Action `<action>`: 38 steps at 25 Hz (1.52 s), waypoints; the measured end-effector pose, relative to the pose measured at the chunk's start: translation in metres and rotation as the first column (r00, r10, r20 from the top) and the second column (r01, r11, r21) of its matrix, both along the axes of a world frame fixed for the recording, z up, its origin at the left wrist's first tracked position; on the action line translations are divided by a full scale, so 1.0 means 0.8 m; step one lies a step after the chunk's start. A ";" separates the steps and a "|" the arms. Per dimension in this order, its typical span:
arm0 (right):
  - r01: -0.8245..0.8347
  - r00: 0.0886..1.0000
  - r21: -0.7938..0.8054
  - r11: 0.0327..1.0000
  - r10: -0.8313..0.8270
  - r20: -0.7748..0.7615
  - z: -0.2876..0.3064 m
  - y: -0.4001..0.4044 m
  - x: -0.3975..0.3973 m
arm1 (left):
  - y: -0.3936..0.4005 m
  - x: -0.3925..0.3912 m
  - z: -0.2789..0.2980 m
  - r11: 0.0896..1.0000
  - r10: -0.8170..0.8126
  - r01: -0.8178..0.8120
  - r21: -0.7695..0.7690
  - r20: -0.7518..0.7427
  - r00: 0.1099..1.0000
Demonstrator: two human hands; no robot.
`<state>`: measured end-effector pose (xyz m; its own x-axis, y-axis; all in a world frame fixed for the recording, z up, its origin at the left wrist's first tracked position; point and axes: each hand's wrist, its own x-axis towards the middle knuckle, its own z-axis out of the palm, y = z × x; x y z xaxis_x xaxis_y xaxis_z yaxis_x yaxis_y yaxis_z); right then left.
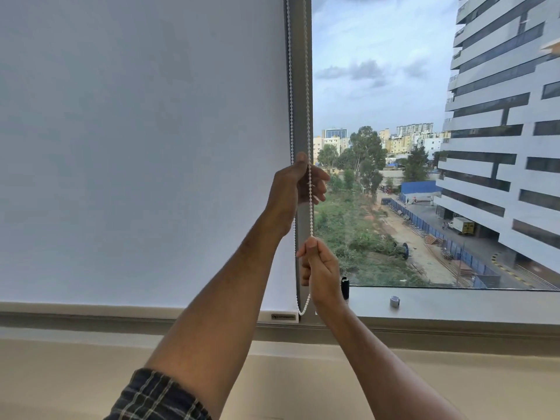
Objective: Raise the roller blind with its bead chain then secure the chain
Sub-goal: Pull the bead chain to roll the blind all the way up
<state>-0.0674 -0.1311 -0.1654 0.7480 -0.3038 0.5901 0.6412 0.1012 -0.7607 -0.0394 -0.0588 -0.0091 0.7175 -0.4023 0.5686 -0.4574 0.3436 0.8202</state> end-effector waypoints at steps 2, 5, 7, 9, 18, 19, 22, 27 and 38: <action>-0.001 1.000 0.035 0.999 0.001 -0.009 -0.008 0.003 -0.004 | -0.009 -0.006 -0.004 0.988 -0.137 0.127 -0.088 -0.111 0.984; -0.049 0.999 0.087 0.995 0.049 0.009 -0.012 0.004 -0.004 | -0.023 -0.017 -0.013 0.991 -0.070 0.048 -0.124 -0.180 0.981; -0.086 0.996 0.074 0.994 0.086 0.005 -0.018 -0.001 -0.001 | -0.029 -0.022 -0.020 0.989 0.063 -0.083 -0.123 -0.160 0.985; -0.088 0.996 0.057 0.994 0.090 -0.024 -0.024 -0.009 0.001 | -0.030 -0.025 -0.026 0.974 0.168 -0.184 -0.133 -0.123 0.978; 0.131 0.970 0.062 0.989 -0.141 0.200 0.139 -0.048 0.007 | -0.027 -0.013 -0.086 0.892 0.452 -0.452 -0.010 -0.022 0.892; 0.098 0.977 0.052 0.994 -0.106 0.183 0.161 -0.044 0.005 | -0.027 -0.013 -0.103 0.899 0.437 -0.438 -0.017 -0.034 0.899; -0.114 0.991 -0.003 0.993 0.114 0.075 0.193 -0.017 -0.001 | -0.031 -0.018 -0.147 0.913 0.404 -0.408 -0.026 -0.092 0.910; -0.160 0.984 0.087 0.983 0.153 0.087 0.164 0.006 -0.005 | -0.035 -0.023 -0.179 0.931 0.358 -0.363 -0.030 -0.119 0.926; -0.055 0.997 0.031 0.998 0.053 0.051 0.032 0.014 0.003 | -0.002 -0.022 -0.039 0.915 0.401 -0.394 -0.085 0.116 0.909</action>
<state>-0.0651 -0.1197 -0.1402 0.7336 -0.2835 0.6175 0.6712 0.1608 -0.7236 -0.0567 -0.0601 -0.0403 0.7304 -0.0622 0.6802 -0.6658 0.1570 0.7294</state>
